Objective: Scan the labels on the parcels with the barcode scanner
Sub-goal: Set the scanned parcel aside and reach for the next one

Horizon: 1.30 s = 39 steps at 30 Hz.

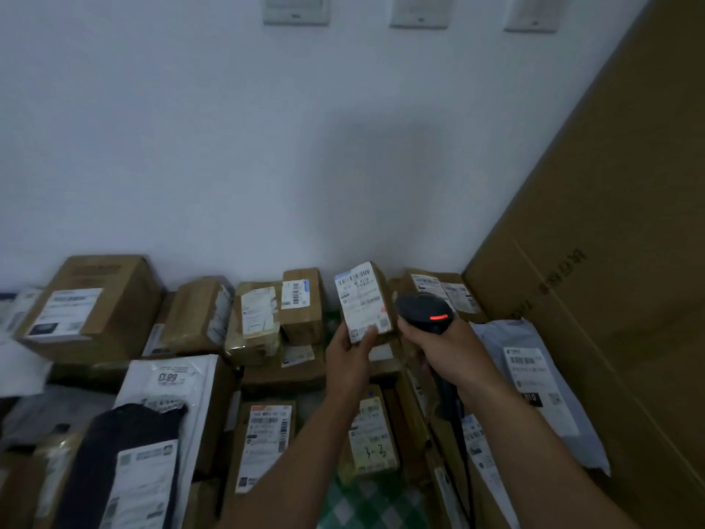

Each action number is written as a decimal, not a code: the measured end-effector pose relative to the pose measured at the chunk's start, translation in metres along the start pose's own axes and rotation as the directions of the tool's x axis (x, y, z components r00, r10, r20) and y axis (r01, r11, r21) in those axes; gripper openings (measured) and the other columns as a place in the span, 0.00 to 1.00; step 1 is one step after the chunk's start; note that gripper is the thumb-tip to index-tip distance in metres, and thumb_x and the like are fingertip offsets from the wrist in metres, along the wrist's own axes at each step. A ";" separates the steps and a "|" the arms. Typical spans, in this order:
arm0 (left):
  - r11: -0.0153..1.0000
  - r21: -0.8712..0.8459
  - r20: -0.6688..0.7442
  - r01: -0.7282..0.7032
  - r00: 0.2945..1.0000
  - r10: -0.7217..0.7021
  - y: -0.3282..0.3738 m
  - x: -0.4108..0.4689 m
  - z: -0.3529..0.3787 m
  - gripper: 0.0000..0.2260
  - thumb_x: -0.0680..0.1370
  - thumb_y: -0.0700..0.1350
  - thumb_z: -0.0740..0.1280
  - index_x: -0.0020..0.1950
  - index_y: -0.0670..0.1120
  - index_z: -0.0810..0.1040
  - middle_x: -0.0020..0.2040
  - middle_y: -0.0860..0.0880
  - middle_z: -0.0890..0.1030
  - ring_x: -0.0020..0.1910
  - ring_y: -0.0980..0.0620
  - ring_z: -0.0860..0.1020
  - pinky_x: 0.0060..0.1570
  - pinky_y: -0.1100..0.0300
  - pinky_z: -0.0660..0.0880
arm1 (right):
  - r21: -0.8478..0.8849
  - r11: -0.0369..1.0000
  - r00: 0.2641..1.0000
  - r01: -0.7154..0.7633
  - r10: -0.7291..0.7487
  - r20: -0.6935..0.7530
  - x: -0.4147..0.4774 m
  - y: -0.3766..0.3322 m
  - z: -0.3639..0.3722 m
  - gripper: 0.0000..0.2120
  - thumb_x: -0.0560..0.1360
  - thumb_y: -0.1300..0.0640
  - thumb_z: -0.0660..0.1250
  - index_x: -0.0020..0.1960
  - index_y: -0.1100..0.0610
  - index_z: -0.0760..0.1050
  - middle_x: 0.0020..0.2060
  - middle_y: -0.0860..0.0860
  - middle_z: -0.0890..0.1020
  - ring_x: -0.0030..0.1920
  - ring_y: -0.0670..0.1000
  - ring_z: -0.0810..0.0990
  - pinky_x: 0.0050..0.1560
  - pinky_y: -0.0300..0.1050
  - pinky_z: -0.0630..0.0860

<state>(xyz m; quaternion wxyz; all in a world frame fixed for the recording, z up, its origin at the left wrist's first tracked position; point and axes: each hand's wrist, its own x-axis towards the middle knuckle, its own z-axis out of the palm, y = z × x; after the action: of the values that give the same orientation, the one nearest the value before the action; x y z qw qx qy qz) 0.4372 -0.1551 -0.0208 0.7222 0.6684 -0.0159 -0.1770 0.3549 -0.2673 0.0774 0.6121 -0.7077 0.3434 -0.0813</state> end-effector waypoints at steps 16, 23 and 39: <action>0.992 -0.053 -0.112 -0.115 0.988 0.109 0.068 -0.200 -0.067 0.18 0.78 0.43 0.74 0.66 0.53 0.79 0.56 0.57 0.86 0.56 0.57 0.84 0.52 0.61 0.80 | 0.271 0.961 0.975 0.051 -0.107 0.194 -0.139 -0.001 0.010 0.17 0.68 0.51 0.82 0.55 0.45 0.82 0.47 0.43 0.88 0.48 0.44 0.87 0.50 0.45 0.82; 0.991 -0.133 -0.045 -0.015 0.999 0.010 0.085 -0.251 -0.089 0.18 0.77 0.44 0.73 0.66 0.52 0.77 0.54 0.50 0.87 0.53 0.51 0.86 0.45 0.62 0.81 | 0.271 0.961 0.916 0.049 -0.152 0.372 -0.185 0.009 -0.013 0.18 0.70 0.51 0.81 0.59 0.48 0.83 0.48 0.47 0.89 0.50 0.49 0.88 0.50 0.48 0.82; 0.990 0.126 -0.319 -0.056 0.943 0.094 0.031 -0.262 -0.121 0.38 0.68 0.56 0.81 0.75 0.66 0.69 0.59 0.63 0.84 0.60 0.58 0.82 0.67 0.45 0.76 | 0.046 0.992 0.841 0.119 -0.125 0.526 -0.226 0.034 -0.024 0.09 0.78 0.52 0.73 0.58 0.47 0.81 0.43 0.46 0.88 0.34 0.41 0.84 0.37 0.37 0.76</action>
<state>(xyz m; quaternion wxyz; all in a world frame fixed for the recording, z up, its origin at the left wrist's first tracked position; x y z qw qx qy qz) 0.2306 0.0349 0.0525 0.6815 0.7279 0.0671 -0.0360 0.1595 -0.1547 0.1206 0.6805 -0.7196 0.1159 0.0753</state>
